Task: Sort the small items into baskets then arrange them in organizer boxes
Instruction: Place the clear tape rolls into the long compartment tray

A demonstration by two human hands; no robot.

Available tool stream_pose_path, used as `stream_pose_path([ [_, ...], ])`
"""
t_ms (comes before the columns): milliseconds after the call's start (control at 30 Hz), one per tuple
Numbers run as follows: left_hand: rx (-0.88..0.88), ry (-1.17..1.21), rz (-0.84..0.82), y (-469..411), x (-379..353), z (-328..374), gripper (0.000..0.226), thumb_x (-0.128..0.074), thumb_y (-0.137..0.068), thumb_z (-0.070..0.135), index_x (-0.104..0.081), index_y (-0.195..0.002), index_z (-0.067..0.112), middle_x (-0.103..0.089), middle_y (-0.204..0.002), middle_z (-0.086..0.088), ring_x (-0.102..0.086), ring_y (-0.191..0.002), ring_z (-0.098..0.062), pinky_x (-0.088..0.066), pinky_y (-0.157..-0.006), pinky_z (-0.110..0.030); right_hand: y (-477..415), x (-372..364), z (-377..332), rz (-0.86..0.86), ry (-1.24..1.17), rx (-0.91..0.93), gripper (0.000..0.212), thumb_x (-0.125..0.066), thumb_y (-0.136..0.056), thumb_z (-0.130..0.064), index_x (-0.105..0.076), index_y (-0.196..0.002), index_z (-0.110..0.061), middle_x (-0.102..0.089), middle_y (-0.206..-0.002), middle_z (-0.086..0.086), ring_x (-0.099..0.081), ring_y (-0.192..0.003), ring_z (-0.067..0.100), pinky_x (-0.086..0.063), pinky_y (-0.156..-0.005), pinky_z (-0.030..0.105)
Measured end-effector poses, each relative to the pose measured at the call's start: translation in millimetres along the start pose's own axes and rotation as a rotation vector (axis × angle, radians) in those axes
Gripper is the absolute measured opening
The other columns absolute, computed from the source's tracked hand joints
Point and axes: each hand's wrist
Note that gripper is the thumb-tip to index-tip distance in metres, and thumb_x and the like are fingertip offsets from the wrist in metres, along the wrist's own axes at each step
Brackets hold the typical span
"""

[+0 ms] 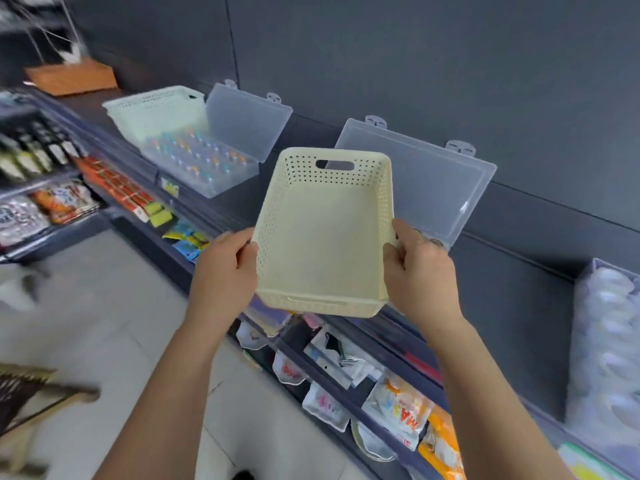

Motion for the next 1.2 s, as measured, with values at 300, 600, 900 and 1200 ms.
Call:
stream_pose_path([
  [300, 0.072, -0.011, 0.119, -77, 89, -93, 0.028, -0.043, -0.098, 0.009, -0.069, -0.107, 0.016, -0.063, -0.092, -0.002, -0.055, -0.082, -0.011, -0.037, -0.063, -0.011, -74, -112, -105, -0.085, -0.065, 0.114, 0.012, -0.045, -0.087, -0.004, -0.044, -0.079, -0.014, -0.035, -0.052, 0.000, -0.036, -0.048, 0.025, -0.033, -0.048, 0.033],
  [600, 0.099, -0.054, 0.144, -167, 157, -175, 0.027, -0.042, -0.098, 0.007, -0.068, -0.101, 0.008, -0.061, -0.087, -0.004, -0.049, -0.075, -0.009, -0.033, -0.059, -0.004, -145, -206, -193, -0.121, -0.124, 0.133, 0.009, -0.044, -0.087, -0.004, -0.050, -0.081, -0.008, -0.038, -0.052, 0.003, -0.032, -0.048, 0.021, -0.032, -0.048, 0.030],
  [900, 0.121, -0.003, 0.168, -278, 190, -238, 0.032, -0.040, -0.099, 0.007, -0.068, -0.089, 0.018, -0.057, -0.070, 0.005, -0.047, -0.055, 0.007, -0.032, -0.047, -0.008, -245, -297, -247, -0.155, -0.126, 0.124, 0.022, -0.042, -0.088, -0.009, -0.059, -0.103, -0.008, -0.034, -0.054, -0.001, -0.036, -0.058, 0.025, -0.038, -0.062, 0.035],
  [1200, 0.116, 0.006, 0.171, -422, 213, -284, 0.031, -0.039, -0.099, 0.009, -0.069, -0.093, 0.005, -0.067, -0.095, -0.021, -0.052, -0.074, -0.017, -0.035, -0.065, -0.028, -366, -359, -294, -0.136, -0.173, 0.145, 0.030, -0.043, -0.086, -0.005, -0.025, -0.063, -0.012, -0.030, -0.053, 0.003, -0.025, -0.052, 0.021, -0.019, -0.047, 0.029],
])
Point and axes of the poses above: each hand's wrist, its own y-axis away from the middle knuckle, its own x-axis out of the back of the hand, z = x × y
